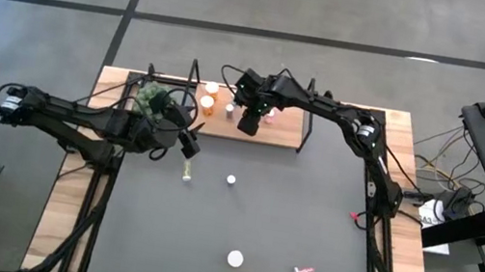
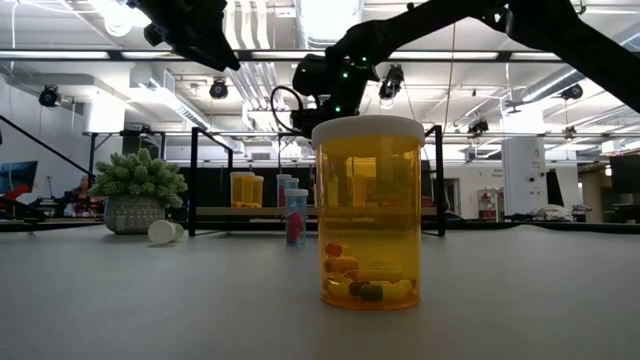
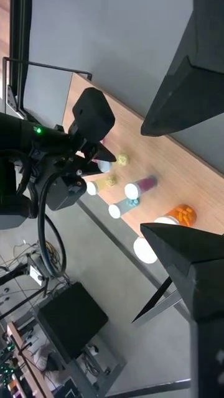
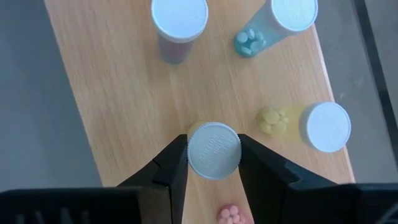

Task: Pick and place medicine bottles onto shelf by color
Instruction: Put the bottom yellow pill bottle on the shelf aligned with the other yellow pill bottle

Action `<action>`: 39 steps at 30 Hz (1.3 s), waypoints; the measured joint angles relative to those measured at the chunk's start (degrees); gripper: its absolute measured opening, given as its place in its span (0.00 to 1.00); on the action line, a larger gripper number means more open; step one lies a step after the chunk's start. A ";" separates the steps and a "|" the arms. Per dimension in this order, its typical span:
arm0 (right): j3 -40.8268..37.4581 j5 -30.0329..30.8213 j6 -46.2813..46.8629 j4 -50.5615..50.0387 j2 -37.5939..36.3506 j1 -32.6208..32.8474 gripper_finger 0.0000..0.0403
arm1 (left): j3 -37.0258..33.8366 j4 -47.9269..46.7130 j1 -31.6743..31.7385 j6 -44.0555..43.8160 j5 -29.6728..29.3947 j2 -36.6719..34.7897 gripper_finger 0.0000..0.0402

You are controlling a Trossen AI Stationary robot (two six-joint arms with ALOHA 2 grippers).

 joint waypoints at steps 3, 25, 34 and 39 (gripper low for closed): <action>0.01 -0.10 -0.04 0.00 0.00 -0.25 0.29 | 0.00 0.00 0.02 -0.02 0.00 0.00 0.56; 0.00 -0.10 0.85 -0.20 0.02 -0.41 0.32 | -0.02 0.26 0.02 -0.04 0.00 0.00 0.56; 0.01 -0.12 1.38 -0.17 0.02 -0.41 0.32 | -0.04 0.48 0.00 -0.07 0.02 0.00 0.56; 0.00 -0.10 1.38 -0.40 0.02 -0.41 0.32 | -0.04 0.55 0.00 -0.07 0.02 0.00 0.56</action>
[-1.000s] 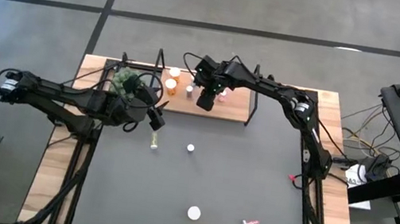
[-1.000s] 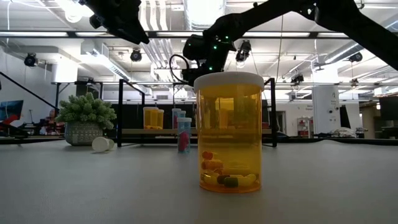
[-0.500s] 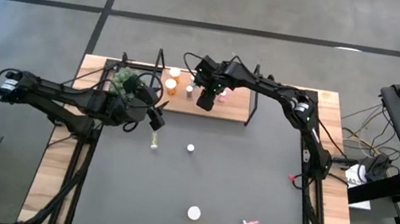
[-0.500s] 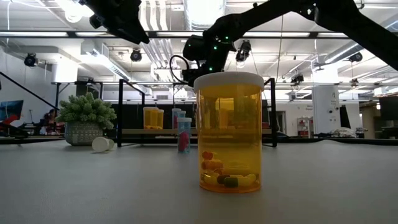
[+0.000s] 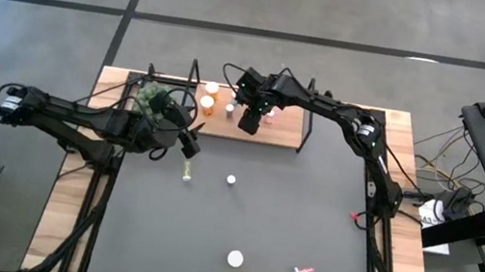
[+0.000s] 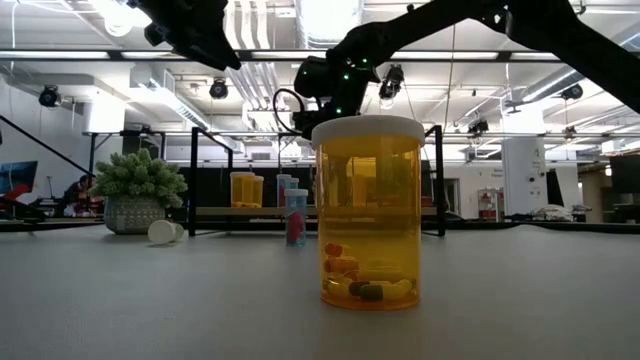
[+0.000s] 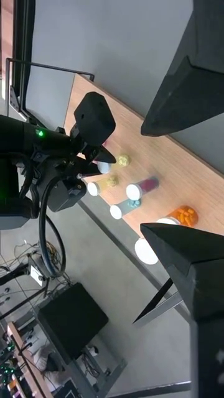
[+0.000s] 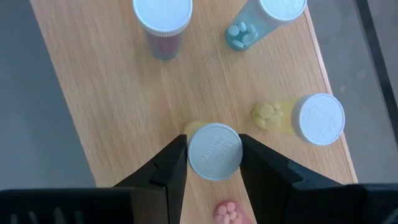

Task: Pick and place medicine bottles onto shelf by color
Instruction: Put the bottom yellow pill bottle on the shelf aligned with the other yellow pill bottle, then put the pink pill bottle on the shelf aligned with the other pink pill bottles

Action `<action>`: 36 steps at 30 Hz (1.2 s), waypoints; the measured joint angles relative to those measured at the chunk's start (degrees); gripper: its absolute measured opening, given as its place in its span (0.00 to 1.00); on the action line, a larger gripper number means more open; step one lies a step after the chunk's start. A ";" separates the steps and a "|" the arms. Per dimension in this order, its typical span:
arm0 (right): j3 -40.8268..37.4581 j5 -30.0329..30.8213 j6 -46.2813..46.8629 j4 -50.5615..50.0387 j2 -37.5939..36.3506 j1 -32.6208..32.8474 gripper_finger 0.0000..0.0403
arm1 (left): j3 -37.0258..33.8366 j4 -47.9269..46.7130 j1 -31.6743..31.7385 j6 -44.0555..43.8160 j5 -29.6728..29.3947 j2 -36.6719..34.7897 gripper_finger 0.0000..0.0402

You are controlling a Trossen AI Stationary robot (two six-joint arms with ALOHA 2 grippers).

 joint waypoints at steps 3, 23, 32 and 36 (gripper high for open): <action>0.01 -0.02 0.00 -0.19 0.00 0.00 0.32 | 0.00 0.19 0.00 0.00 0.02 0.00 0.56; -0.03 -0.03 1.27 -0.53 -0.74 0.02 0.48 | 0.00 0.54 0.00 0.02 0.07 0.00 0.56; 4.03 0.40 3.07 -3.96 -3.48 0.09 0.50 | 0.00 0.80 0.00 0.01 0.24 0.02 0.56; 5.60 0.40 3.86 -6.13 -5.49 0.63 0.50 | 0.00 0.80 0.00 0.02 0.42 0.02 0.56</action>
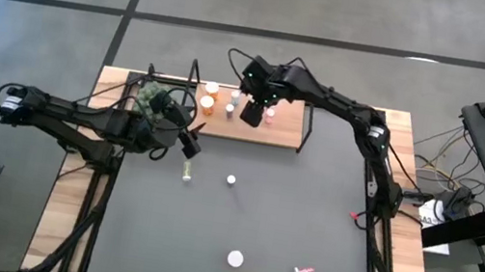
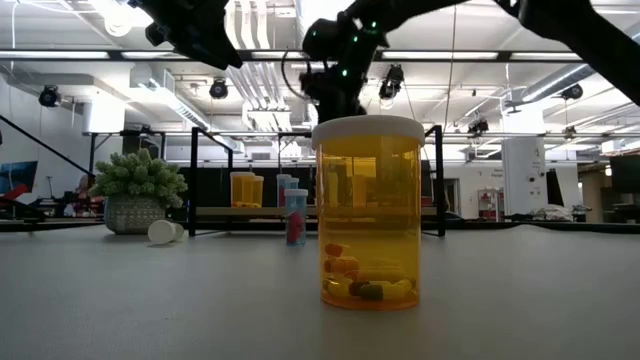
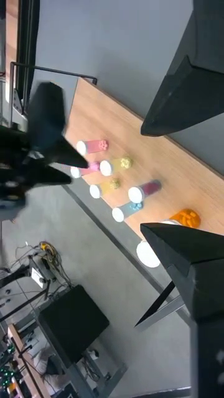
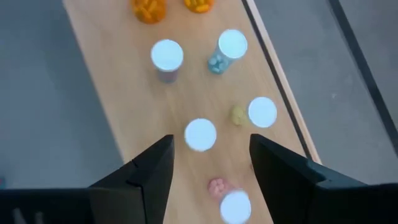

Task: Pick and place medicine bottles onto shelf by color
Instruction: Put the pink pill bottle on the shelf aligned with the other pink pill bottles

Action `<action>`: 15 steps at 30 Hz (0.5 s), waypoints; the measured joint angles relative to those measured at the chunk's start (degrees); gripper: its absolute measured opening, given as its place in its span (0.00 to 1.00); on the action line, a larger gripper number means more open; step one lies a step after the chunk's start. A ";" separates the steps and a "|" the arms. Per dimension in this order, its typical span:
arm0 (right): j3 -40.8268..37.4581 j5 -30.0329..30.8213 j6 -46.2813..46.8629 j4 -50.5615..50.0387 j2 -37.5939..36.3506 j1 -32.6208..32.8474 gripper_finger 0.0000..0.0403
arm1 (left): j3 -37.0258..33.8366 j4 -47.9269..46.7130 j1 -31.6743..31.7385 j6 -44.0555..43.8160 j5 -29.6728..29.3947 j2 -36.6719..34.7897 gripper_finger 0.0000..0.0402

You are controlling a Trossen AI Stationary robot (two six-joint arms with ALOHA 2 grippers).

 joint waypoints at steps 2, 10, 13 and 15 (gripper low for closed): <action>0.37 -0.01 1.18 -1.30 -1.11 0.56 0.50 | 0.00 0.00 0.00 0.00 0.02 0.00 0.56; -1.19 0.04 6.91 -7.31 -8.05 4.30 0.50 | -0.08 -0.04 0.00 0.00 2.29 0.00 0.56; -1.96 0.05 8.74 -7.87 -10.96 6.26 0.50 | -0.23 -0.01 -0.01 0.02 4.81 0.00 0.56; -2.70 0.15 10.07 -7.78 -12.92 7.69 0.50 | -0.26 -0.04 -0.02 0.02 6.66 0.00 0.56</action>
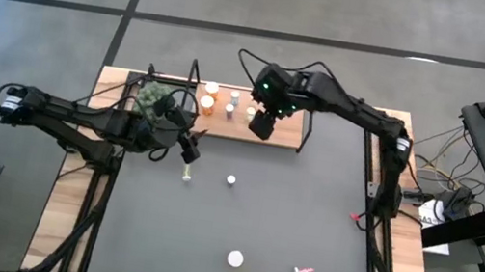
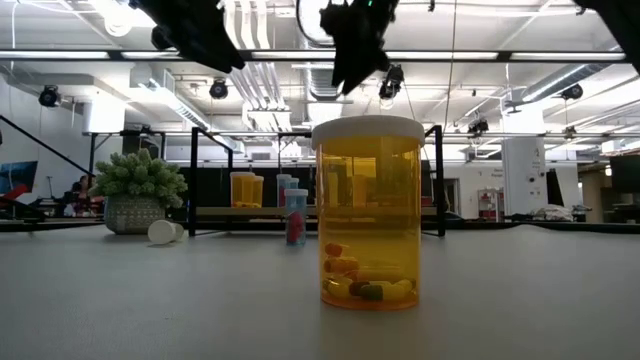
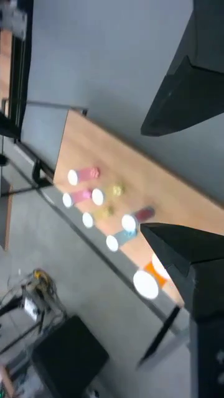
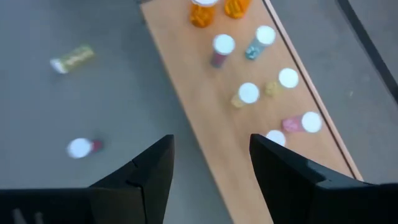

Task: Pick and place medicine bottles onto shelf by color
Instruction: Put the pink pill bottle on the shelf aligned with the other pink pill bottles

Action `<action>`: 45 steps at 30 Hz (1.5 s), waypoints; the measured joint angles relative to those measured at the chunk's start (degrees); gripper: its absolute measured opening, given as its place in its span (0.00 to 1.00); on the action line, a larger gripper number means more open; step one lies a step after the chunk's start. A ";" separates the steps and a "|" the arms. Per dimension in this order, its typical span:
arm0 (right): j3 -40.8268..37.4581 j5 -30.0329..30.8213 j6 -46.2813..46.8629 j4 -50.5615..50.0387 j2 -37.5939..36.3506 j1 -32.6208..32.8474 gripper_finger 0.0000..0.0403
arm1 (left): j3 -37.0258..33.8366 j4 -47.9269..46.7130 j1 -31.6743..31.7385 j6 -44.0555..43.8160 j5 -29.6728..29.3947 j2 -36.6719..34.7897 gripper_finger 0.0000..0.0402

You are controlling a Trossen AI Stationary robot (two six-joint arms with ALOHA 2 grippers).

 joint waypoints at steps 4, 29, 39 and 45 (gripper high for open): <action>-2.42 2.55 1.65 0.01 -3.59 2.92 0.50 | 0.00 0.04 -0.02 -0.12 4.22 0.00 0.56; -43.42 8.03 27.17 6.33 -34.24 29.67 0.50 | 0.59 15.23 -10.78 -7.57 29.77 19.34 0.56; -54.40 7.48 30.01 17.35 -37.54 39.38 0.50 | 5.40 24.33 -18.03 -11.98 29.80 28.86 0.56; -60.56 7.33 31.72 18.72 -37.39 45.85 0.50 | 7.77 24.70 -21.02 -15.10 29.20 31.31 0.56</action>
